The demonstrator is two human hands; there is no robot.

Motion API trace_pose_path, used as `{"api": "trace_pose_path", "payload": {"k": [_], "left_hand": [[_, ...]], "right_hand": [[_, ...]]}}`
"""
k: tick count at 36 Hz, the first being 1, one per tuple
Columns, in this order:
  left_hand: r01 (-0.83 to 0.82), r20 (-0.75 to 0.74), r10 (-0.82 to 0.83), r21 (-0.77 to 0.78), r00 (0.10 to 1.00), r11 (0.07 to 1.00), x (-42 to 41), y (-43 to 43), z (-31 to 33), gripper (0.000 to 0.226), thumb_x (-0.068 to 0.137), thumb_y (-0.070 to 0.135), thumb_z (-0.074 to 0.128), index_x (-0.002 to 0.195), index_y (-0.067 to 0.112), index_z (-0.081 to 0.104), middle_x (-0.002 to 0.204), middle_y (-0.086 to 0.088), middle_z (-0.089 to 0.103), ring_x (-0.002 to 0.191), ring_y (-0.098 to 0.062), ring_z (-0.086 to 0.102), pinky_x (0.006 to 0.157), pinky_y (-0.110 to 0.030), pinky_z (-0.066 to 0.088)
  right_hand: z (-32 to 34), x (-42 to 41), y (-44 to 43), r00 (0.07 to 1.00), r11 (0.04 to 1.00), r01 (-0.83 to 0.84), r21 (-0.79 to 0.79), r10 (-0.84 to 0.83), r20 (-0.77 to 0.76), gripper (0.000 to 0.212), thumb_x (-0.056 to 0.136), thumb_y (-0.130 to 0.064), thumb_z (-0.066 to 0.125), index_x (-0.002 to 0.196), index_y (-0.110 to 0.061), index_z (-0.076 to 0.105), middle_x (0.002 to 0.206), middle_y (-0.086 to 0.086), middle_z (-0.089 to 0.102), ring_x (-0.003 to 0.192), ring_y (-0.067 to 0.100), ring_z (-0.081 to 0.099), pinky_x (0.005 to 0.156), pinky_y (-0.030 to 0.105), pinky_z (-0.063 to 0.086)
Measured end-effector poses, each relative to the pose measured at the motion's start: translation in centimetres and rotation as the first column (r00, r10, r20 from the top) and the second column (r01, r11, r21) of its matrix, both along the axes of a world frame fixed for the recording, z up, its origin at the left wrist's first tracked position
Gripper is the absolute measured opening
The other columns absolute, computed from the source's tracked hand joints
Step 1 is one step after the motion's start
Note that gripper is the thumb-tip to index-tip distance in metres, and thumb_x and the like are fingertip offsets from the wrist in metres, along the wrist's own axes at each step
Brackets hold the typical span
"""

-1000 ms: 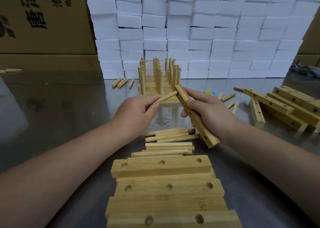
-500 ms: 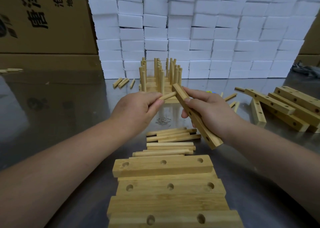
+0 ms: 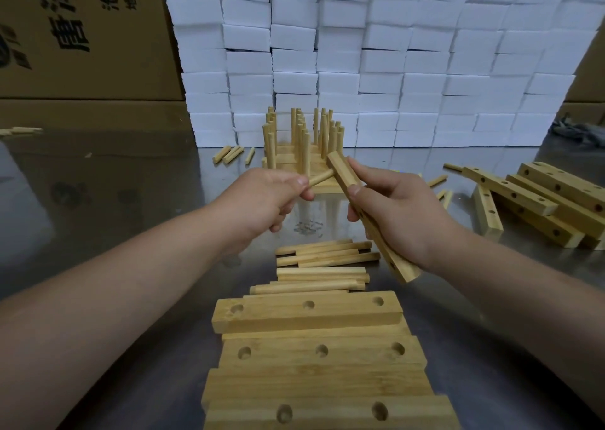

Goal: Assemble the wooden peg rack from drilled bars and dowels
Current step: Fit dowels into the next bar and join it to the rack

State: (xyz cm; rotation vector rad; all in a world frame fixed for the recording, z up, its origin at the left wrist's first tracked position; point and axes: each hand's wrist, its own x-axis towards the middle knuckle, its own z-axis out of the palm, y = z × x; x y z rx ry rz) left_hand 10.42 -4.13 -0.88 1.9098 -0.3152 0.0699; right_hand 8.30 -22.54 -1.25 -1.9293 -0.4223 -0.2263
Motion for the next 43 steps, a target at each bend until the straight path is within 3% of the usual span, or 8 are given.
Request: {"api": "trace_pose_path", "payload": {"k": [10, 13, 16, 19, 21, 23, 27, 43], "left_hand": [[-0.012, -0.075, 0.004, -0.117, 0.997, 0.993, 0.5, -0.1, 0.8, 0.026, 0.095, 0.027, 0.049, 0.082, 0.014, 0.066, 0.043, 0.011, 0.032, 0.038, -0.006, 0.027, 0.041, -0.017, 0.032], [-0.116, -0.042, 0.111, -0.168, 0.993, 0.979, 0.8, 0.0, 0.9, 0.019, 0.093, 0.027, 0.053, 0.082, 0.017, 0.065, 0.047, 0.01, 0.044, 0.037, -0.006, 0.033, 0.044, -0.017, 0.038], [-0.14, -0.152, 0.085, -0.401, 0.985, 0.905, 0.9, 0.1, 1.0, 0.023, 0.094, 0.032, 0.05, 0.096, 0.012, 0.062, 0.059, 0.004, 0.064, 0.038, -0.006, 0.039, 0.044, -0.017, 0.043], [-0.1, -0.22, -0.016, -0.505, 0.975, 0.857, 1.0, 0.2, 0.9, 0.034, 0.095, 0.043, 0.04, 0.107, 0.014, 0.055, 0.074, -0.002, 0.072, 0.042, -0.009, 0.046, 0.048, -0.019, 0.048], [-0.115, -0.176, 0.056, -0.35, 0.983, 0.93, 1.1, 0.3, 0.5, 0.029, 0.095, 0.038, 0.045, 0.105, 0.015, 0.058, 0.072, 0.001, 0.072, 0.045, -0.009, 0.051, 0.052, -0.02, 0.049], [-0.156, -0.018, 0.158, 0.091, 0.987, 0.984, 1.1, 0.7, -0.2, 0.021, 0.092, 0.032, 0.051, 0.096, 0.018, 0.066, 0.072, 0.006, 0.07, 0.057, -0.007, 0.057, 0.058, -0.022, 0.045], [-0.002, -0.046, 0.04, 0.628, 0.998, 0.778, 1.0, 0.8, -1.1, 0.015, 0.088, 0.035, 0.057, 0.089, 0.032, 0.071, 0.088, 0.011, 0.069, 0.083, -0.005, 0.06, 0.068, -0.017, 0.043], [0.107, -0.045, -0.104, 0.676, 0.994, 0.729, 0.2, 0.1, -0.9, 0.006, 0.085, 0.039, 0.063, 0.083, 0.037, 0.069, 0.079, 0.024, 0.062, 0.074, 0.007, 0.055, 0.054, -0.007, 0.034]], "right_hand": [[0.2, 0.3, 0.1, 1.0, 0.999, -0.026, -0.04, 0.026, 0.017, 0.058, 0.088, -0.02, 0.056, 0.138, -0.042, 0.038, 0.064, -0.011, 0.058, 0.056, 0.0, 0.05, 0.056, 0.012, 0.045], [-0.4, 0.6, 0.1, 0.996, 0.999, 0.0, 0.033, 0.003, -0.089, 0.056, 0.089, -0.02, 0.056, 0.141, -0.032, 0.037, 0.093, 0.008, 0.065, 0.064, 0.002, 0.055, 0.059, 0.014, 0.046], [-0.8, 1.0, -0.1, 0.984, 0.995, 0.093, -0.048, -0.099, -0.146, 0.022, 0.092, -0.029, 0.053, 0.105, -0.017, 0.067, 0.076, -0.003, 0.062, 0.064, 0.009, 0.055, 0.053, 0.015, 0.044], [-1.1, 1.3, 0.0, 0.976, 0.987, 0.161, 0.016, -0.157, -0.15, 0.026, 0.095, -0.033, 0.048, 0.08, -0.022, 0.067, 0.067, -0.007, 0.06, 0.061, 0.009, 0.053, 0.053, 0.022, 0.044], [-1.0, 1.6, -0.2, 0.961, 0.966, 0.231, 0.113, -0.208, -0.18, 0.029, 0.096, -0.033, 0.046, 0.079, -0.019, 0.066, 0.069, 0.001, 0.055, 0.06, 0.013, 0.05, 0.05, 0.023, 0.041], [-0.8, 1.9, -0.5, 0.939, 0.931, 0.312, 0.189, -0.271, -0.213, 0.031, 0.096, -0.032, 0.045, 0.079, -0.017, 0.065, 0.067, 0.0, 0.054, 0.057, 0.012, 0.049, 0.044, 0.02, 0.04], [-0.9, 2.1, -0.8, 0.929, 0.889, 0.352, 0.293, -0.295, -0.223, 0.025, 0.096, -0.033, 0.044, 0.082, -0.027, 0.063, 0.076, -0.002, 0.059, 0.063, 0.012, 0.047, 0.056, 0.027, 0.037], [-1.0, 2.7, -0.6, 0.925, 0.844, 0.308, 0.44, -0.158, -0.346, 0.03, 0.092, -0.007, 0.031, 0.097, -0.019, 0.057, 0.07, 0.003, 0.057, 0.057, 0.014, 0.044, 0.055, 0.027, 0.036]]}}
